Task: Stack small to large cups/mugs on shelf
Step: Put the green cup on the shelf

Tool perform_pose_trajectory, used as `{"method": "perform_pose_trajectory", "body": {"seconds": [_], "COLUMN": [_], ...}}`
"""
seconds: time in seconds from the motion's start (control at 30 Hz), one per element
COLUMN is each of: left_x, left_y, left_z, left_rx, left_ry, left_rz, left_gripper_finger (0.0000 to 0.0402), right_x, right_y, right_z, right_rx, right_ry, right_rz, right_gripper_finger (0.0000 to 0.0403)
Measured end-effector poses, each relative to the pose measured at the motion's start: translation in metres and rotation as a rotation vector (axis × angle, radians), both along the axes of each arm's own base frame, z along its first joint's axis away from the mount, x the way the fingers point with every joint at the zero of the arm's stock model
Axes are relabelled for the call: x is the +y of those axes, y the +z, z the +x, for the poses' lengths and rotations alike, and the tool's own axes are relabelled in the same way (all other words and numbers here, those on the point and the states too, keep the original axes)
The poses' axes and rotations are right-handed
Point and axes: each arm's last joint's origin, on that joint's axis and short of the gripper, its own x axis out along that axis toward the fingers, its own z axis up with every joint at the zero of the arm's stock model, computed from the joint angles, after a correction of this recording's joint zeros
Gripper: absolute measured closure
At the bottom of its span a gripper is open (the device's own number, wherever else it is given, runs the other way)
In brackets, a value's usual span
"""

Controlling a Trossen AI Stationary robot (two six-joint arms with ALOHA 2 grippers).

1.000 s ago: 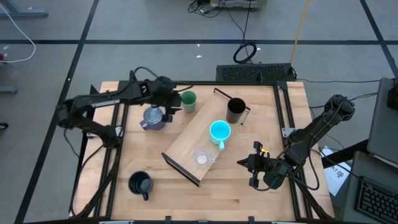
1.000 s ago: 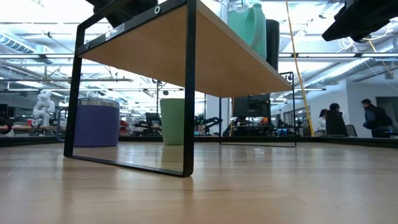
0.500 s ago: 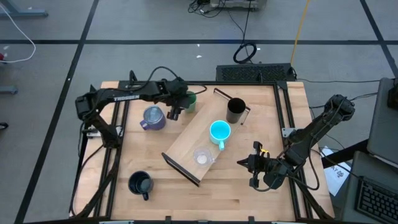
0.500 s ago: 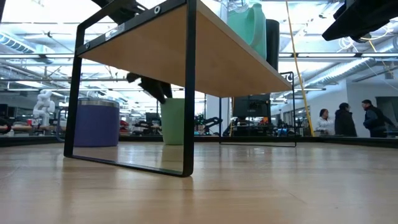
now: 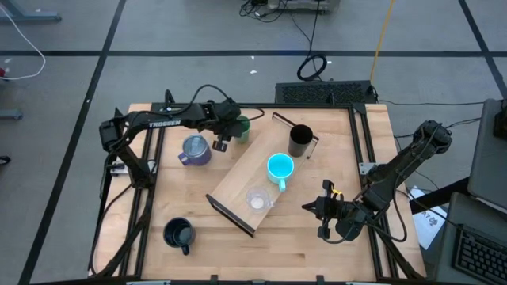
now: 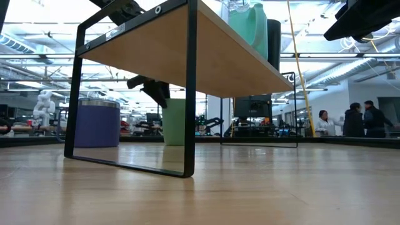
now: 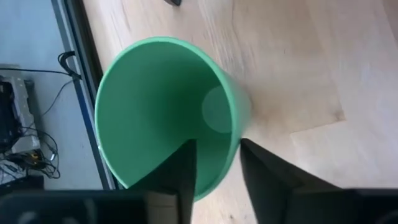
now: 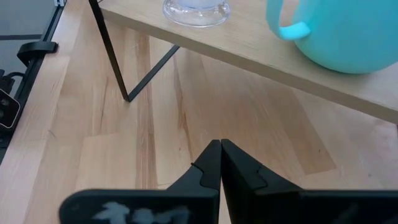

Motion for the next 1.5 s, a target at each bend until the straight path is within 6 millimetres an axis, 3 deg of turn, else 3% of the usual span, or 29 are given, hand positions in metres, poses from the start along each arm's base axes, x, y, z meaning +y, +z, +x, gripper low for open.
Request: {"method": "perform_pose_trajectory", "body": {"seconds": [0.43,0.63,1.07,1.27,1.5], "left_x": [-0.001,-0.008,-0.043,-0.052,-0.063], "left_y": [-0.001,0.011,0.095,0.143,0.178], "left_z": [-0.001,-0.004,-0.034,-0.036,-0.036], "left_rx": [0.016,-0.015,-0.243,-0.329,-0.441], "left_ry": [-0.052,-0.053,-0.114,-0.135,-0.241], "left_rz": [-0.010,-0.006,0.087,0.109,0.112], "left_gripper_finger": [0.0390,0.0396,0.0398,0.0399,0.0399], "right_x": [0.000,0.000,0.000,0.000,0.000], "right_y": [0.000,0.000,0.000,0.000,0.000], "right_z": [0.000,0.000,0.000,0.000,0.000], "right_rx": [-0.002,-0.004,-0.004,0.000,-0.001], "right_ry": [0.000,-0.003,-0.003,-0.001,-0.001], "right_rz": [0.002,0.005,0.006,-0.001,0.000], "right_gripper_finger": [0.0403,0.0403,0.0403,0.0403,0.0403]}}
